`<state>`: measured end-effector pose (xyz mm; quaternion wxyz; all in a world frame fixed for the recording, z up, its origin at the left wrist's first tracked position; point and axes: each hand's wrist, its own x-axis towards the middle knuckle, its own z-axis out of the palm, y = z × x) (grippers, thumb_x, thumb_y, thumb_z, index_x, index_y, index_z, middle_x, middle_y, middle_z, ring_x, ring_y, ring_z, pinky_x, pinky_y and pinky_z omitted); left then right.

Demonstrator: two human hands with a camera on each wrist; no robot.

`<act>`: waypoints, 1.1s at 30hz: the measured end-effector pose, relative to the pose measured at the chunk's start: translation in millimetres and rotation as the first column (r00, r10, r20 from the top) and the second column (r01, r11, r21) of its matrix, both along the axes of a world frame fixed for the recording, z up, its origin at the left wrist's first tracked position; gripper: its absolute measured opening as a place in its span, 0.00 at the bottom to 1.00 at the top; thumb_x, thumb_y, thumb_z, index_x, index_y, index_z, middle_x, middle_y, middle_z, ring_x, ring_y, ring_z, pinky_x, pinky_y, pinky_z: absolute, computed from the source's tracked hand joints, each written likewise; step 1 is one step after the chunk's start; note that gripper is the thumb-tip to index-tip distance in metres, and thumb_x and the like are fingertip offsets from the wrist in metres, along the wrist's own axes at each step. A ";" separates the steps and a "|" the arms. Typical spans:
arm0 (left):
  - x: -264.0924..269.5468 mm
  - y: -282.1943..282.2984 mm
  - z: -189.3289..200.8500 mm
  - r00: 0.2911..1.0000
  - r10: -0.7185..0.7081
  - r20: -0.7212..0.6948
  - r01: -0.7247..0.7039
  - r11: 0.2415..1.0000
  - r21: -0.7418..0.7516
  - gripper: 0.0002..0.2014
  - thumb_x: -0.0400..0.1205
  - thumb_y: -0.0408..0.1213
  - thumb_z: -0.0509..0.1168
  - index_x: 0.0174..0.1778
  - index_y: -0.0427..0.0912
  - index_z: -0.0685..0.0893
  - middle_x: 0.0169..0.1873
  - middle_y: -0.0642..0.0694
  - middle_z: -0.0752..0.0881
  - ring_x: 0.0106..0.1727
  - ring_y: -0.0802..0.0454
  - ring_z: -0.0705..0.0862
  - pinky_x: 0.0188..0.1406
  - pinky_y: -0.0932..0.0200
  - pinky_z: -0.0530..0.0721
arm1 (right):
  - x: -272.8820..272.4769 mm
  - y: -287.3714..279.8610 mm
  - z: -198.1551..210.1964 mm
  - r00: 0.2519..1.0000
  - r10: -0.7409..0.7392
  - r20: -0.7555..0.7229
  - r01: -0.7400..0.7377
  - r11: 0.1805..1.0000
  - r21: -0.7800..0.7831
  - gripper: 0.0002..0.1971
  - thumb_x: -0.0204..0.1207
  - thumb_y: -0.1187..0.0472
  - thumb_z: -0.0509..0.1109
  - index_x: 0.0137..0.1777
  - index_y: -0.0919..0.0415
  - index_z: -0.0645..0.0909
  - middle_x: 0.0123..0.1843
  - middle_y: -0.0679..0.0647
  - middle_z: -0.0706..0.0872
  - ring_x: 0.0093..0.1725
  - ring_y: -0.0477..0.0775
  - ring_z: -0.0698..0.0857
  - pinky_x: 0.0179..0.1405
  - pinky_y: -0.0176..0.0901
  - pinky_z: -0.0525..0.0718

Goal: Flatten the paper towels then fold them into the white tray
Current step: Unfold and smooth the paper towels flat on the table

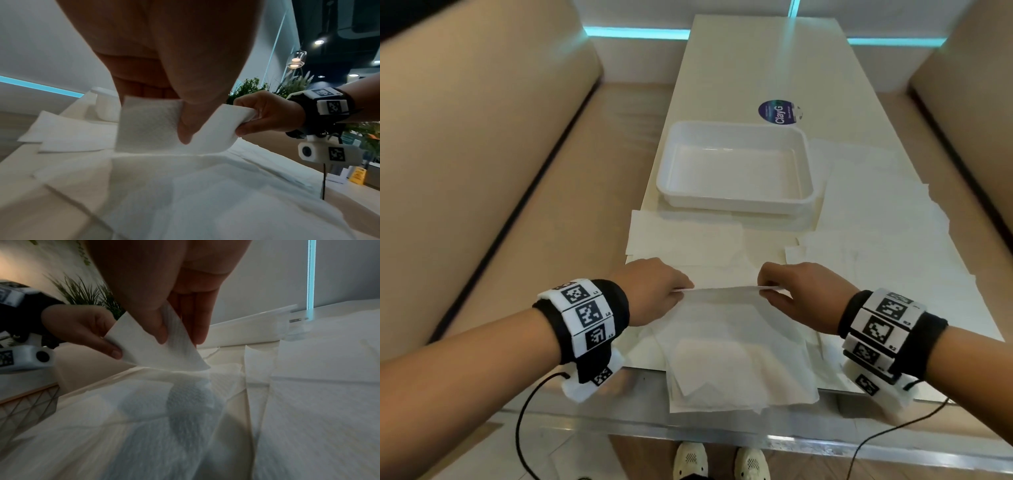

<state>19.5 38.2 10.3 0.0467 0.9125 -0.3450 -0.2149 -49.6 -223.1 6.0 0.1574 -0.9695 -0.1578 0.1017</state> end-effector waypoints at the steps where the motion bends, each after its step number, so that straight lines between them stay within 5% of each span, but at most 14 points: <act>1: 0.6 3.2 1.7 1.000 0.012 0.016 -0.012 1.000 -0.001 0.14 0.87 0.43 0.57 0.64 0.48 0.84 0.56 0.49 0.88 0.57 0.47 0.84 0.54 0.54 0.81 | 1.3 -1.3 1.3 1.000 -0.010 0.013 0.009 1.000 0.029 0.06 0.83 0.55 0.62 0.52 0.55 0.77 0.42 0.50 0.87 0.40 0.56 0.84 0.43 0.52 0.82; 6: 7.7 17.2 5.7 0.985 0.173 -0.019 -0.174 0.972 -0.158 0.09 0.85 0.46 0.60 0.50 0.48 0.85 0.37 0.55 0.84 0.36 0.56 0.79 0.32 0.64 0.73 | 9.1 -7.8 2.4 0.995 -0.099 0.012 0.097 0.988 0.118 0.04 0.81 0.55 0.65 0.52 0.54 0.77 0.38 0.50 0.87 0.37 0.54 0.84 0.40 0.48 0.82; 11: 30.5 21.3 6.8 0.872 0.452 -0.188 -0.489 0.782 -0.386 0.07 0.81 0.47 0.67 0.44 0.48 0.84 0.39 0.51 0.86 0.40 0.53 0.83 0.36 0.60 0.77 | 37.5 -8.7 2.9 0.961 -0.274 -0.045 0.276 0.923 0.270 0.05 0.79 0.56 0.68 0.49 0.54 0.75 0.34 0.49 0.87 0.33 0.44 0.85 0.34 0.37 0.80; 13: 44.9 23.2 4.9 0.825 0.522 -0.215 -0.561 0.712 -0.422 0.09 0.80 0.47 0.69 0.48 0.45 0.85 0.41 0.50 0.88 0.41 0.54 0.85 0.39 0.60 0.80 | 53.5 -4.7 -0.9 0.945 -0.314 -0.096 0.328 0.894 0.306 0.09 0.79 0.56 0.69 0.52 0.55 0.73 0.35 0.52 0.88 0.33 0.44 0.87 0.36 0.38 0.83; 16: 66.3 22.4 -1.3 0.761 0.597 -0.253 -0.641 0.635 -0.431 0.15 0.78 0.46 0.71 0.58 0.45 0.83 0.46 0.47 0.88 0.47 0.49 0.87 0.49 0.47 0.87 | 77.0 4.7 -9.1 0.924 -0.353 -0.145 0.382 0.874 0.301 0.14 0.78 0.57 0.71 0.57 0.56 0.69 0.36 0.53 0.87 0.33 0.48 0.88 0.36 0.38 0.84; 21: 86.6 11.5 -13.4 0.745 0.664 -0.067 -0.644 0.690 -0.329 0.21 0.78 0.45 0.72 0.61 0.41 0.74 0.37 0.49 0.81 0.39 0.50 0.80 0.35 0.56 0.75 | 109.7 17.8 -20.2 0.896 -0.404 -0.183 0.439 0.867 0.235 0.19 0.77 0.57 0.72 0.57 0.55 0.65 0.37 0.53 0.87 0.32 0.53 0.87 0.33 0.45 0.86; 29: 101.4 8.1 -32.9 0.699 0.710 -0.090 -0.688 0.632 -0.356 0.24 0.76 0.43 0.75 0.59 0.39 0.70 0.46 0.40 0.83 0.46 0.41 0.83 0.44 0.49 0.81 | 129.1 17.4 -27.6 0.913 -0.404 -0.060 0.408 0.911 0.066 0.21 0.74 0.54 0.74 0.55 0.58 0.63 0.42 0.57 0.84 0.37 0.57 0.83 0.33 0.45 0.77; 33: 101.8 9.1 -31.6 0.702 0.706 -0.093 -0.686 0.635 -0.353 0.23 0.77 0.44 0.74 0.59 0.40 0.70 0.42 0.45 0.82 0.42 0.45 0.81 0.40 0.53 0.77 | 107.8 13.8 -12.1 0.944 -0.325 -0.053 0.325 0.946 -0.004 0.20 0.73 0.44 0.72 0.50 0.55 0.68 0.39 0.53 0.83 0.38 0.55 0.83 0.39 0.51 0.84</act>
